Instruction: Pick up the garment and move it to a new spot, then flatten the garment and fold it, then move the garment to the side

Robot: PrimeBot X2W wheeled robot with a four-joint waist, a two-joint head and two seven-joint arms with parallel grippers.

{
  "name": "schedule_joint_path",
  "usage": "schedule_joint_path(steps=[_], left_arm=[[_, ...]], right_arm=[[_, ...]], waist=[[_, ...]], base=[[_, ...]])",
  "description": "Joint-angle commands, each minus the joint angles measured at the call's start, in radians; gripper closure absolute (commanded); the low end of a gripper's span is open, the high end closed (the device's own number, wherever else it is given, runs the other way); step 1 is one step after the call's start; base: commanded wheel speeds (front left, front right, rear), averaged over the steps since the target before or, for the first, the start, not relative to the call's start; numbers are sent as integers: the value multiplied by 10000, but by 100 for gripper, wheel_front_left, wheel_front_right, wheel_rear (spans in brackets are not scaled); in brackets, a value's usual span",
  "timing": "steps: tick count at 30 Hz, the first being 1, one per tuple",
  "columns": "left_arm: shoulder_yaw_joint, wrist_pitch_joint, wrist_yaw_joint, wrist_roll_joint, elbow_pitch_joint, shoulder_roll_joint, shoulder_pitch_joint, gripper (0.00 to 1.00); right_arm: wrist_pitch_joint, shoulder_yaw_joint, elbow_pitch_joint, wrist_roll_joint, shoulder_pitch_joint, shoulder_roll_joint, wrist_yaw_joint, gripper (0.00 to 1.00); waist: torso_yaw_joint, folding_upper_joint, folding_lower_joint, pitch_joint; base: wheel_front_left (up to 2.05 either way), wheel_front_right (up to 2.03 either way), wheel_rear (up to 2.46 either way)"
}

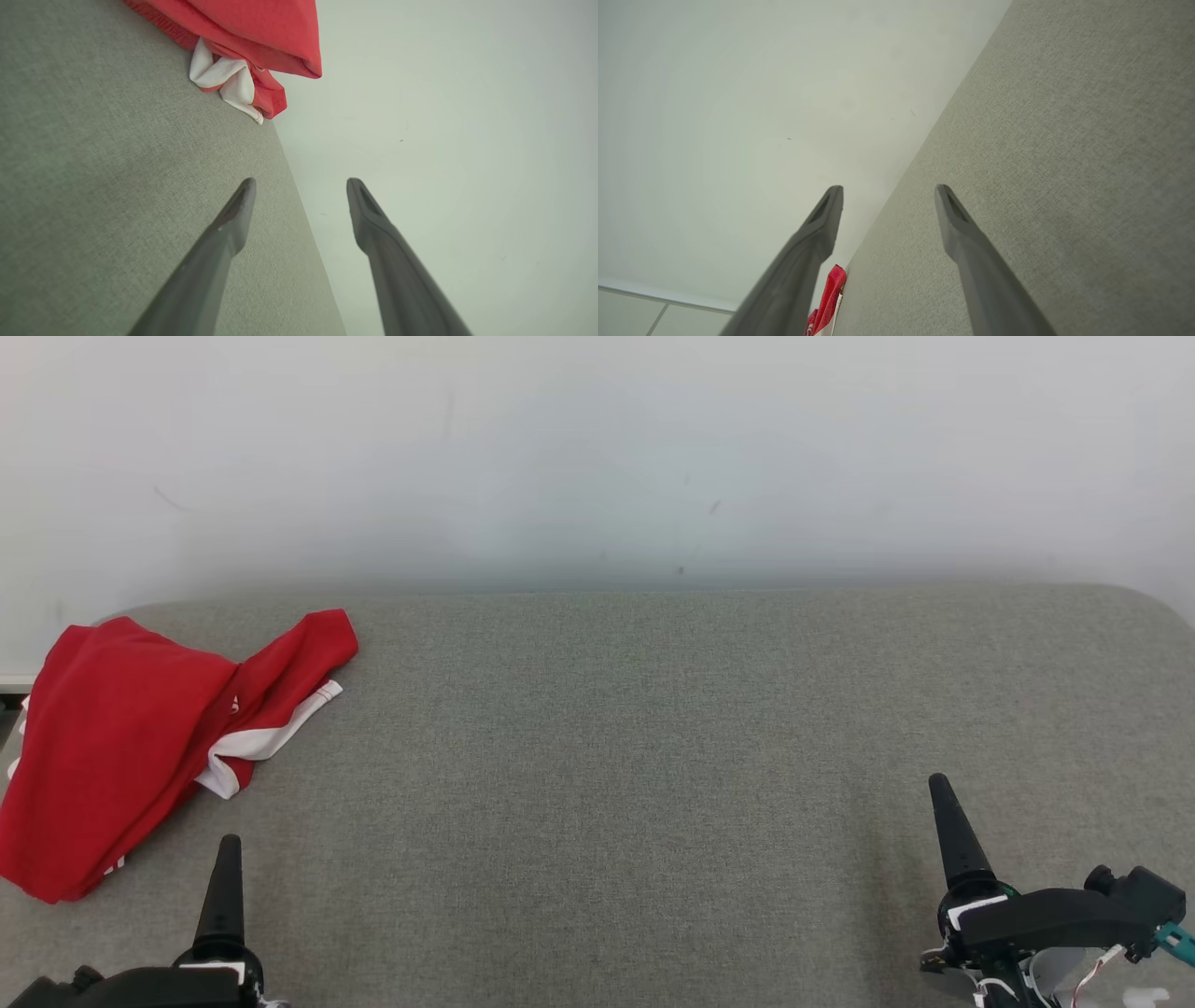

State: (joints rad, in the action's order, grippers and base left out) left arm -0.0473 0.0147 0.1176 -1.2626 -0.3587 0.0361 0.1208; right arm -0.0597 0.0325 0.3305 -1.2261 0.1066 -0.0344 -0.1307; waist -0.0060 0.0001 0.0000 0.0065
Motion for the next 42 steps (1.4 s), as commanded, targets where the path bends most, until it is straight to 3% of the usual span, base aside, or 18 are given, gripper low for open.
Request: schedule_joint_path(steps=[1, 27, 42], left_arm=[[20, 115, -28, 336, 128, 107, 117, 0], [706, 1032, -512, 4444, 5, 270, 120, 0], [947, 1432, -611, 5997, -133, 364, 178, 0]], right_arm=[[-88, 9, -97, 382, 246, -93, -1, 0], [-845, -143, 83, 5177, 369, -136, -1, 0], [-1181, -175, 134, 6636, 410, -154, -1, 0]], waist=[[0, -1, 0, 0], [-63, -1, 0, -31], [-66, -1, 0, -9]], base=[[0, 0, 0], [0, 0, 0], [0, 0, 0]])
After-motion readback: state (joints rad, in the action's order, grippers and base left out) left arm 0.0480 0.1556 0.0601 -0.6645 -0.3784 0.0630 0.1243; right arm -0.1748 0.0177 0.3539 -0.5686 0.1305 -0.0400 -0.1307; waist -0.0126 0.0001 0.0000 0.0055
